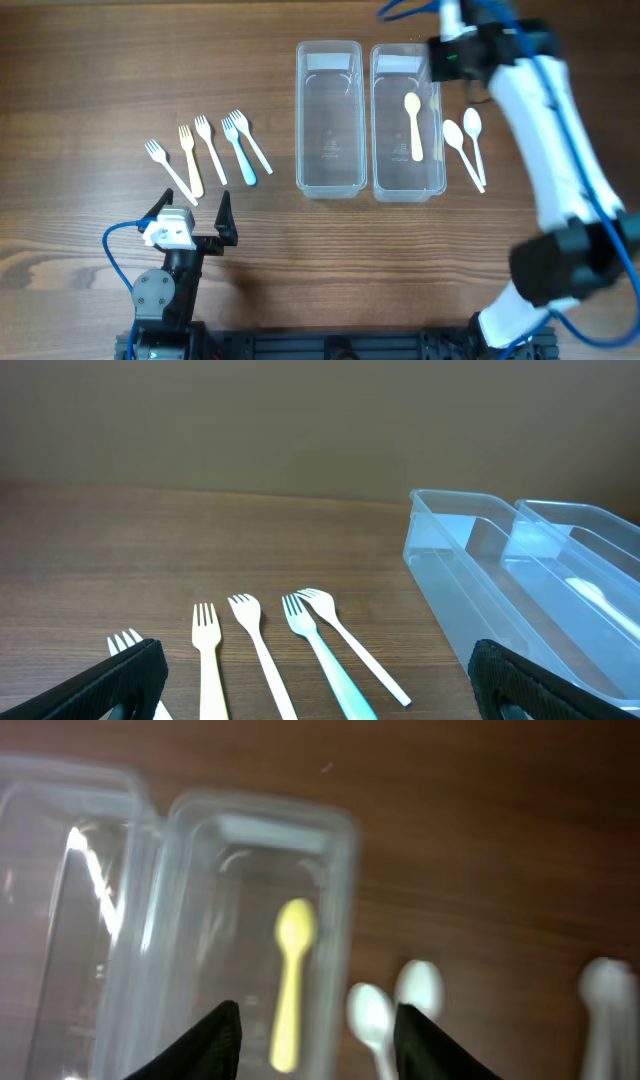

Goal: Pack container
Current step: 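Return the right gripper to the spoons and grasp a white spoon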

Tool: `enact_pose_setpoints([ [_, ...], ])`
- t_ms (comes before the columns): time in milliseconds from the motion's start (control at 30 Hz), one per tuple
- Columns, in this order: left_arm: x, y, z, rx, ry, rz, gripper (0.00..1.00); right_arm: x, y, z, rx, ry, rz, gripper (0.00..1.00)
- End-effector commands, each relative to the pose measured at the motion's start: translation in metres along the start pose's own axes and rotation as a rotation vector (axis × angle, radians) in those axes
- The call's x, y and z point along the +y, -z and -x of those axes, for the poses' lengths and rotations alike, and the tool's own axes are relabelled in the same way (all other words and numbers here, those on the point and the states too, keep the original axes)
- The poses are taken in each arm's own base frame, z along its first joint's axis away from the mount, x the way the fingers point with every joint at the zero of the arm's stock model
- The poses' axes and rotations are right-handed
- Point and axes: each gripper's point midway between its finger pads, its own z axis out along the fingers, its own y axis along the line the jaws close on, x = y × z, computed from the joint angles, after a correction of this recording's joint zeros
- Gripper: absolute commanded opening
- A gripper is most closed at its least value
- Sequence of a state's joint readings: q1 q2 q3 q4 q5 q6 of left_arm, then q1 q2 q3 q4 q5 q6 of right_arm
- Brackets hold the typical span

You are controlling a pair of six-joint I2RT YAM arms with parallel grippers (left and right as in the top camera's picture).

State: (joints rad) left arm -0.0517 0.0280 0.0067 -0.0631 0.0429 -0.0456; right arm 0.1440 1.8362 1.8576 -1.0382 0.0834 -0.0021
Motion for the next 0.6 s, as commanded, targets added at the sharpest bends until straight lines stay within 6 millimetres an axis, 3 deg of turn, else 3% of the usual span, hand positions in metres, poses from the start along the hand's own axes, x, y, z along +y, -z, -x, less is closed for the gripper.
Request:
enact_pose_setpoints([
  [0, -0.003, 0.000, -0.003, 0.011, -0.015, -0.016, 1.00, -0.052, 0.012, -0.012, 0.036, -0.006, -0.084, 0.50],
  [167, -0.003, 0.000, -0.003, 0.011, -0.015, -0.017, 1.00, -0.092, -0.017, -0.051, 0.146, -0.066, -0.095, 0.50],
  [267, -0.003, 0.000, -0.003, 0.011, -0.015, -0.016, 1.00, -0.103, -0.039, -0.068, 0.170, -0.086, -0.077, 0.50],
  [567, -0.003, 0.000, -0.003, 0.011, -0.015, -0.016, 1.00, -0.101, -0.099, -0.126, 0.242, -0.124, -0.042, 0.52],
])
